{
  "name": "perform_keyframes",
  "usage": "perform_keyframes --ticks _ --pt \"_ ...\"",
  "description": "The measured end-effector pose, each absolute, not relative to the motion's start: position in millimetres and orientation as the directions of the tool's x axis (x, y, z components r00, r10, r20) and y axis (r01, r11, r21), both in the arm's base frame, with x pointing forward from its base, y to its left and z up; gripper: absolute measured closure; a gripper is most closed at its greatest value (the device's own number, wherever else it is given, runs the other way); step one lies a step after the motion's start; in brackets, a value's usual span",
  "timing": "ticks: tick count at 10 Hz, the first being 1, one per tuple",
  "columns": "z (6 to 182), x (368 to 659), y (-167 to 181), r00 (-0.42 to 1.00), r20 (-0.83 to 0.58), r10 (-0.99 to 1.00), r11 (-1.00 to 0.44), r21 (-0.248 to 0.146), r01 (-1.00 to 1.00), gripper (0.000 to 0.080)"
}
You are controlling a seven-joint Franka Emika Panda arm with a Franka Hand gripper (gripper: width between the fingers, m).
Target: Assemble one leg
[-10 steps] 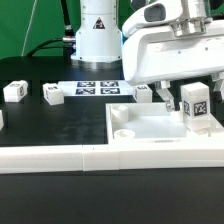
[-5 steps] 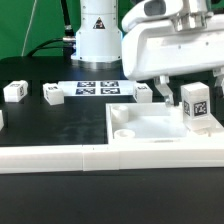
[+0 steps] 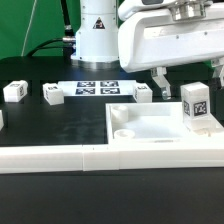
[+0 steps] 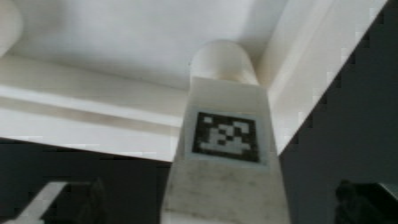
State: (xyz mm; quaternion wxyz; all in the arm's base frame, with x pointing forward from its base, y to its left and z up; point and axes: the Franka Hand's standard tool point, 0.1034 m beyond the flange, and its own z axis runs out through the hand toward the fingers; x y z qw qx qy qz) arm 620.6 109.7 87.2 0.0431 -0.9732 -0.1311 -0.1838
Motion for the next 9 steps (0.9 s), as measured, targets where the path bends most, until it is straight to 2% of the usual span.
perform_keyframes --ticks 1,5,6,8,9 --pt "80.4 612.8 112.6 0.935 0.258 0.245 -0.96 -0.069 0.271 0.015" --pt "87.2 617.5 122.0 0.959 -0.048 0.278 -0.95 -0.162 0.267 0.015" --pt "87.7 618.3 123.7 0.955 -0.086 0.285 -0.948 -0.174 0.267 0.015" --pt "87.9 630.5 123.1 0.958 -0.022 0.287 -0.947 -0.16 0.28 0.015" --pt "86.5 633.8 122.1 0.959 0.008 0.284 -0.947 -0.151 0.282 0.0261"
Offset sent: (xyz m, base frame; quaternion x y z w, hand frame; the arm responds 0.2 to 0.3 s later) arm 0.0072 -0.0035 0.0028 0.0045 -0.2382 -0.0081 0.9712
